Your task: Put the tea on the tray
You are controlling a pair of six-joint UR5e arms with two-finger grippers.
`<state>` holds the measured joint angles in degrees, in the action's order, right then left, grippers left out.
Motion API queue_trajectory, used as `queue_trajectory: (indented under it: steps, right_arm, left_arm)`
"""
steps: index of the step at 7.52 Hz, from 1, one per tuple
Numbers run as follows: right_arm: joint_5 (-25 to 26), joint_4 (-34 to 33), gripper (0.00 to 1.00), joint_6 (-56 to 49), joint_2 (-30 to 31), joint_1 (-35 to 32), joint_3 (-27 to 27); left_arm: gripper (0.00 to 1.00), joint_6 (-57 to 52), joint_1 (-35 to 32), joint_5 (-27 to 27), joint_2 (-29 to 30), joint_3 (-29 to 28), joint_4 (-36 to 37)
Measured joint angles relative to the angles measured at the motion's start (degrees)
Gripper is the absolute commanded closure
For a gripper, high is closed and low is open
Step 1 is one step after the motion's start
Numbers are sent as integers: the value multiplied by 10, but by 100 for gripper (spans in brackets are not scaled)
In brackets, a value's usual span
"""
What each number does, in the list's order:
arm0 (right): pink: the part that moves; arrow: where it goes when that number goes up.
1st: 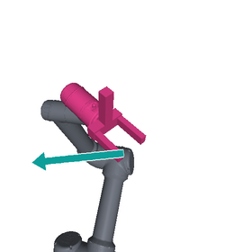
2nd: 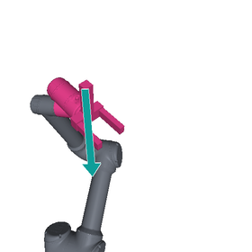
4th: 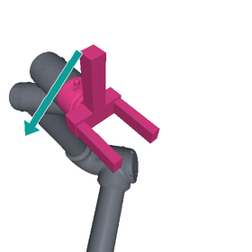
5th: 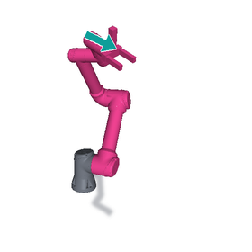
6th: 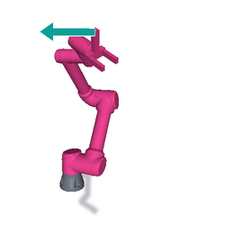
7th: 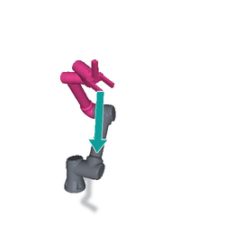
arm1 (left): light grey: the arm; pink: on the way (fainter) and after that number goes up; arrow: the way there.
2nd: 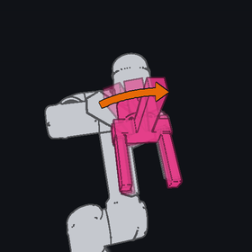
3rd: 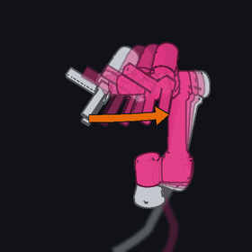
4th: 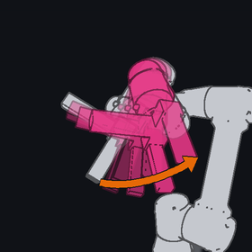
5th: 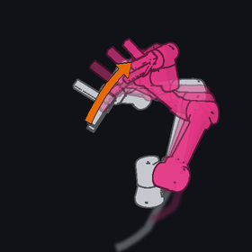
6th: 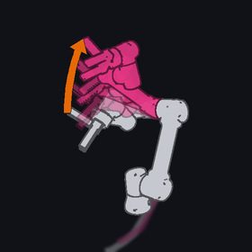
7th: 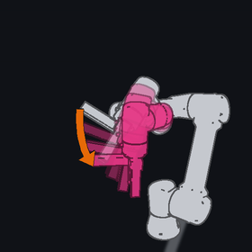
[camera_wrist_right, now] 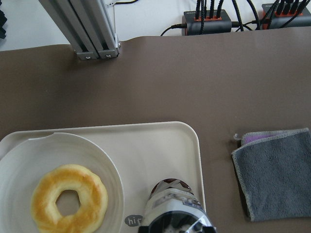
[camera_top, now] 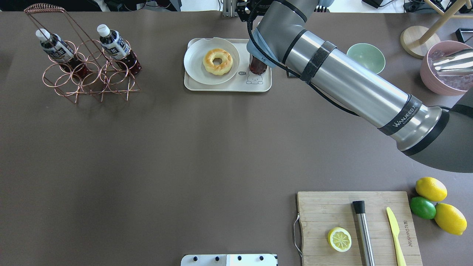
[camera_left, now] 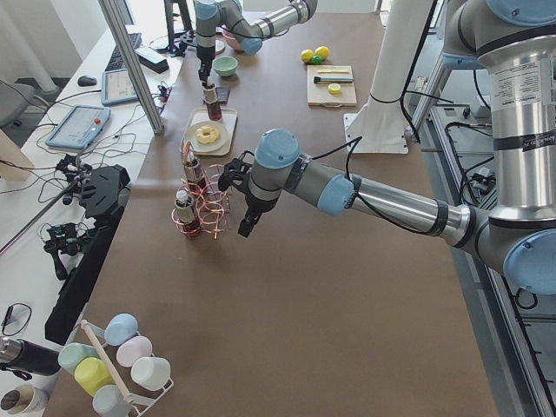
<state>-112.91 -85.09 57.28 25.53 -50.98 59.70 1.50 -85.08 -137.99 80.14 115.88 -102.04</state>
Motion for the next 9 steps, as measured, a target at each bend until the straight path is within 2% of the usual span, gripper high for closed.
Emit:
queue_trajectory:
  steps: [2,4,6,8,9]
  right_arm:
    - [-5,2,0,0,-2,-5,6]
    - [-61,-45,0,-1,3,-34,60]
    - [-91,-148,0,-52,80,-74,213]
    - [-113,-242,0,-197,235,-142,398]
    - [-119,-273,0,-293,320,-180,466]
  left_arm:
    - [4,0,0,0,0,0,0]
    - [4,1,0,1,-1,2,0]
    - [4,1,0,1,-4,-1,0]
    - [4,1,-1,2,-7,-3,3]
    - [4,1,-3,2,-6,-5,9]
